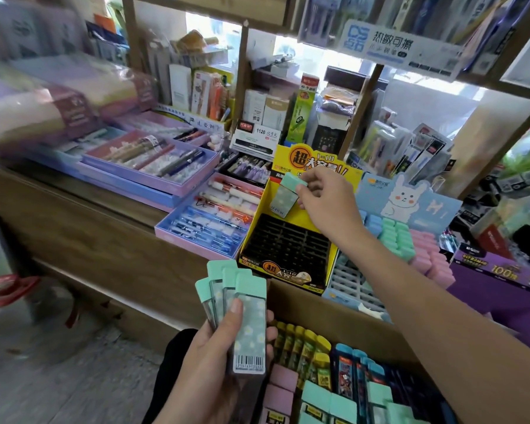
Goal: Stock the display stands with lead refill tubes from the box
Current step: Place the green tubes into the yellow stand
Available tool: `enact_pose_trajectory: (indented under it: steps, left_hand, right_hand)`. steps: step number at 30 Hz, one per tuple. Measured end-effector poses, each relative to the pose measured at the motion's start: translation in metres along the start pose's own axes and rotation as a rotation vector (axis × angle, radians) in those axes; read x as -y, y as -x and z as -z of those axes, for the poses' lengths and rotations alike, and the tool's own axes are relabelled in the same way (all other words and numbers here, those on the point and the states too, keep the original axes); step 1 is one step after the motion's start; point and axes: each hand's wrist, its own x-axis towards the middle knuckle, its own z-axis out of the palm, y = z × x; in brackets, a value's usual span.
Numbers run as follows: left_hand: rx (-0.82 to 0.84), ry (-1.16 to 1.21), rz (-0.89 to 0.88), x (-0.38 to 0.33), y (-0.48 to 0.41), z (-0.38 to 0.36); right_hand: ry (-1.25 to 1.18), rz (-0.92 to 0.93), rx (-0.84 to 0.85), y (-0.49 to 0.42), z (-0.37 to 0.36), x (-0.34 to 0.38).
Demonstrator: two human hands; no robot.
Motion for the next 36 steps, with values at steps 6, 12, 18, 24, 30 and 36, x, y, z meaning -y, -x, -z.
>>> enact_pose_trajectory:
  steps: [6,12,18,24,30,36]
  left_hand:
    - [0.012,0.051,0.011,-0.001,-0.001,-0.003]
    - [0.006,0.028,0.008,-0.001,-0.001,-0.007]
    - [-0.002,0.005,0.023,-0.003,0.001,-0.009]
    - [-0.003,-0.009,0.031,-0.005,0.003,-0.009]
    - [0.018,-0.010,0.086,-0.008,0.000,-0.010]
    - [0.063,-0.052,0.060,-0.011,0.005,-0.014]
  right_hand:
    - [0.034,0.023,0.047,-0.004,-0.009,-0.003]
    - [0.060,0.054,0.127,-0.006,-0.009,-0.002]
    - [0.048,0.039,0.091,-0.007,-0.015,-0.004]
    - [0.122,0.089,0.061,-0.001,-0.024,-0.008]
    - [0.223,0.101,0.071,0.001,-0.021,-0.007]
    - [0.229,0.044,0.131,0.002,-0.011,0.001]
